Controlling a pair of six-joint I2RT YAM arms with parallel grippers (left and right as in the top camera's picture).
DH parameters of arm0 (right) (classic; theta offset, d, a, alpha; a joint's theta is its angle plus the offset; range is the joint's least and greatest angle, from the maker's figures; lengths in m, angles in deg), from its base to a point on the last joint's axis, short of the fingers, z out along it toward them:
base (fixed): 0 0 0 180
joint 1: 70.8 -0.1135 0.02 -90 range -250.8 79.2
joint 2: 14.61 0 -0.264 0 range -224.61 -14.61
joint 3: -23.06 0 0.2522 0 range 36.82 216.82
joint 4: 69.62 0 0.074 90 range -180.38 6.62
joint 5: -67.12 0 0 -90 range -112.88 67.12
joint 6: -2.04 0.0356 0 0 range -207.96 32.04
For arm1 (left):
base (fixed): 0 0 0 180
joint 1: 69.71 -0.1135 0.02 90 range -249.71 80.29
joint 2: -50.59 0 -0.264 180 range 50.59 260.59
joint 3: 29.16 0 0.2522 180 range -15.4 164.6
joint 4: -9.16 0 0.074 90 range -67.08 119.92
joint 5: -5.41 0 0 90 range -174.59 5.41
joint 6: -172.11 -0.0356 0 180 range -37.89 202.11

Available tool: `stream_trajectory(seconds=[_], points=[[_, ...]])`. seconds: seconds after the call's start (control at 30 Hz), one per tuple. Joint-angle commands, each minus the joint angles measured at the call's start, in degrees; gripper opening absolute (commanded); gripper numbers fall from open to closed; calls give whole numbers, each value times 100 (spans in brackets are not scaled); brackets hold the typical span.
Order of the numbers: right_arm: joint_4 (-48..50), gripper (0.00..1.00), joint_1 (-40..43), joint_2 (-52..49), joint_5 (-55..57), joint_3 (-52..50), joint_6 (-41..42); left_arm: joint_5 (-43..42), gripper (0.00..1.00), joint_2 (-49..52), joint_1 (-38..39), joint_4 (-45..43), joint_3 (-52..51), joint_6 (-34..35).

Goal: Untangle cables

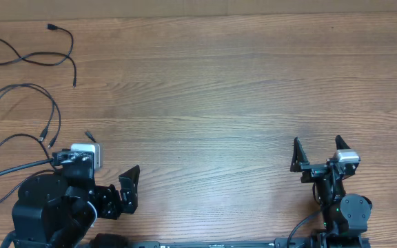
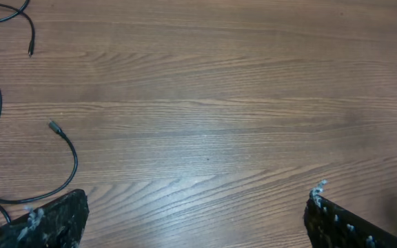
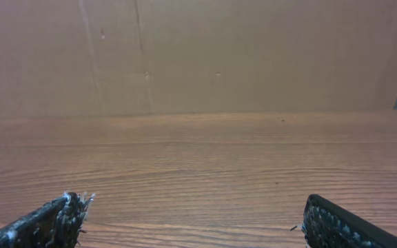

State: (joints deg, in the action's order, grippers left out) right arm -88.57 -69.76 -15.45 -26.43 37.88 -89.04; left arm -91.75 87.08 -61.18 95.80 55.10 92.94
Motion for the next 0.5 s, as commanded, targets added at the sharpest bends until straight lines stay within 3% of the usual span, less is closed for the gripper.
stream_trajectory(seconds=[0.0, 0.47], points=[[17, 100, 0, 68, 114, -57, -31, 52, 100, -17, 13, -2, 48, 79], [48, 100, 0, 68, 90, -57, -28, 52, 100, -17, 13, -2, 48, 79]])
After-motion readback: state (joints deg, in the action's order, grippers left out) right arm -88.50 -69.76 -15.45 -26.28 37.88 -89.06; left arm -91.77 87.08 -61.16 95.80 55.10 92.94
